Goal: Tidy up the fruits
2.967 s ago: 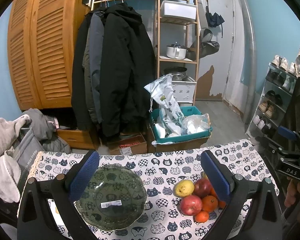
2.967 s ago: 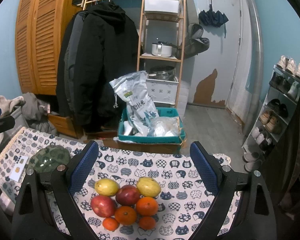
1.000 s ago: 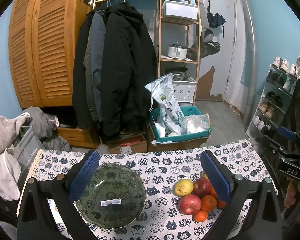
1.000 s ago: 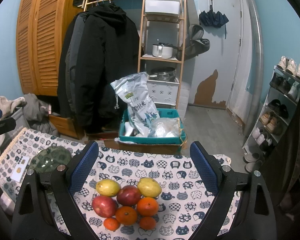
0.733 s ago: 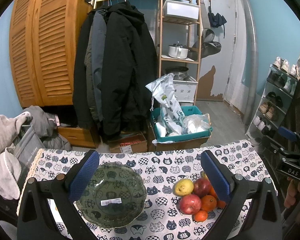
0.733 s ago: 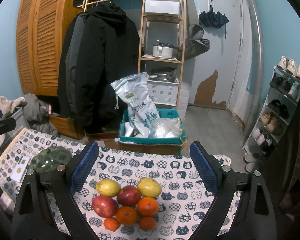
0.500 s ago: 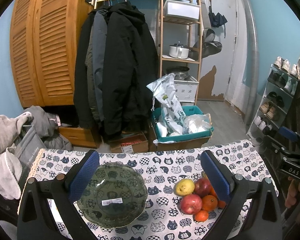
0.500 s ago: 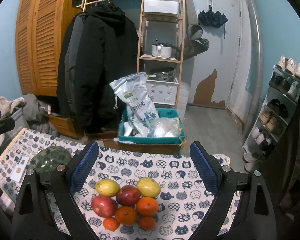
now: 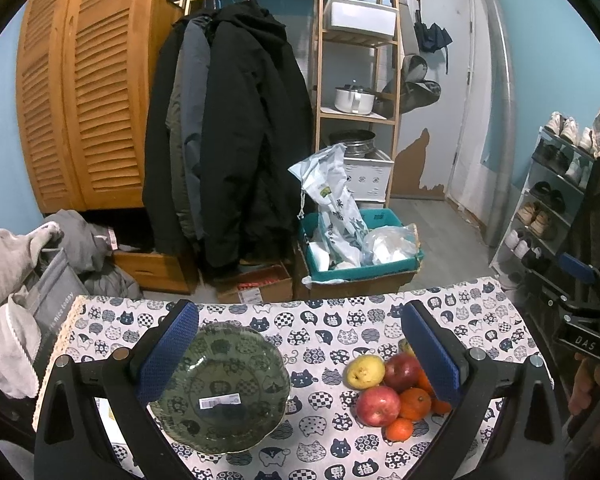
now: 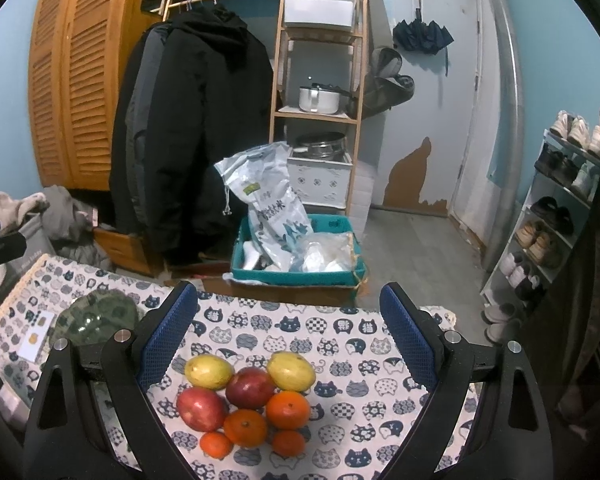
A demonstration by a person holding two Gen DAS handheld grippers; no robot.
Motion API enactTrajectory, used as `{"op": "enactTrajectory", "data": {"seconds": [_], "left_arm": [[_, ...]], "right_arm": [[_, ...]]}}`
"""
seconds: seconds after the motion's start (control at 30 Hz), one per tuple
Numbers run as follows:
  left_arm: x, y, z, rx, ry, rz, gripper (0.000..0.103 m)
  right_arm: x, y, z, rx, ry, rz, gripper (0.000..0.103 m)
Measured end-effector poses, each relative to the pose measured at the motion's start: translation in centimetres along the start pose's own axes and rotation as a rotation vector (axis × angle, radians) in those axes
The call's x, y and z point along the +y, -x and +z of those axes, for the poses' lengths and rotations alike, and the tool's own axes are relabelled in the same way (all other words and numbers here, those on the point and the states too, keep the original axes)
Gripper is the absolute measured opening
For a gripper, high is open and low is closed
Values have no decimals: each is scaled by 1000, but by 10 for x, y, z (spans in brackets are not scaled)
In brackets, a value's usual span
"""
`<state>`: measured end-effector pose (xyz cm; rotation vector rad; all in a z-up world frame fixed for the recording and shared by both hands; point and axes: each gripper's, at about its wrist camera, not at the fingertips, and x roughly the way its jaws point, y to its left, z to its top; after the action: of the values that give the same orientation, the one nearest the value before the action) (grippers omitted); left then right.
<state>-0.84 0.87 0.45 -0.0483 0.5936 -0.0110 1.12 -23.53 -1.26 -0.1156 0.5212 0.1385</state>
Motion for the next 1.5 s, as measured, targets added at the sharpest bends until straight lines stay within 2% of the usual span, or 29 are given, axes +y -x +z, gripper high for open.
{"op": "enactTrajectory", "data": {"seconds": [0.37, 0.87, 1.23, 1.5], "left_arm": [[-17, -27, -11, 79, -29, -27, 102], [-40, -84, -58, 297, -68, -63, 102], [-50, -128, -100, 457, -96, -67, 102], [-57, -151, -123, 545, -93, -90, 102]], "right_arm": [[-4, -13, -13, 72, 14, 2, 91], [-17, -55, -58, 306, -35, 57, 91], [-21, -92, -106, 497, -19, 59, 91], [-21, -119, -148, 645, 20, 58, 91]]}}
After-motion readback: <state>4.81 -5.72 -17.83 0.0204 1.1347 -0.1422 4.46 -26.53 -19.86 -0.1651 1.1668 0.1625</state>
